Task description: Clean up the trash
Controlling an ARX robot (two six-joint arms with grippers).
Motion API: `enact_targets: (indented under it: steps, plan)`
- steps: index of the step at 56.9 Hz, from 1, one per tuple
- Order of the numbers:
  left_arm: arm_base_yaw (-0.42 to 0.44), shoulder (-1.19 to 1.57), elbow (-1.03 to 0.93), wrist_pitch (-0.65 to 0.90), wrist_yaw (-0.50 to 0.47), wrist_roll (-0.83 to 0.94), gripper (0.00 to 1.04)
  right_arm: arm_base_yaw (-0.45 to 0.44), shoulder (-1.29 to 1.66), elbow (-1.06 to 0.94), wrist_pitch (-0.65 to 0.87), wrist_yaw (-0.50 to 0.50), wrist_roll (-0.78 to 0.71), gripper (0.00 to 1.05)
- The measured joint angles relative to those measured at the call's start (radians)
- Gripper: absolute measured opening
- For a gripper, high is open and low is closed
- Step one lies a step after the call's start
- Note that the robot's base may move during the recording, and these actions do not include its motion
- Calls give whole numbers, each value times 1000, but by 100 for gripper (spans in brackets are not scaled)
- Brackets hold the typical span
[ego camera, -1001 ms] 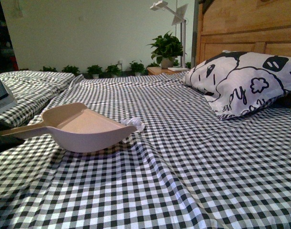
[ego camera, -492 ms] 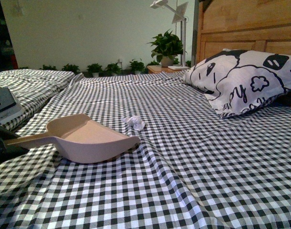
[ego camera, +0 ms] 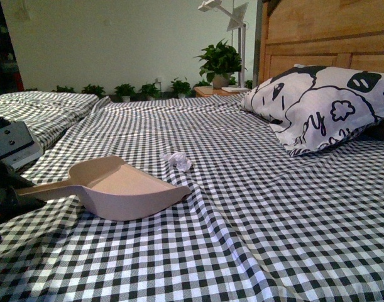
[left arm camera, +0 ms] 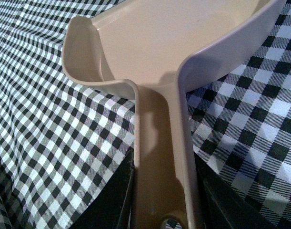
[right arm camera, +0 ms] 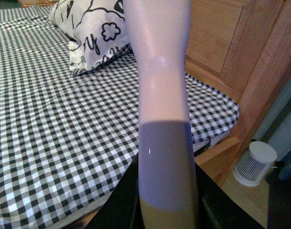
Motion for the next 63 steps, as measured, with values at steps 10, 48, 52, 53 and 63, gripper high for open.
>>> enact_targets:
  steps: [10, 48, 52, 53, 63]
  plan:
    - [0, 0, 0, 0, 0, 0, 29, 0, 0, 0, 0, 0, 0, 21]
    - [-1, 0, 0, 0, -2, 0, 29, -438, 827, 547, 211, -998, -224, 20]
    - [-1, 0, 0, 0, -2, 0, 29, -438, 942, 665, 174, -1054, -258, 20]
    - [-1, 1, 0, 0, -2, 0, 29, -437, 981, 706, 159, -1075, -268, 20]
    - [-1, 1, 0, 0, -2, 0, 29, -433, 1246, 1005, 45, -1122, -331, 20]
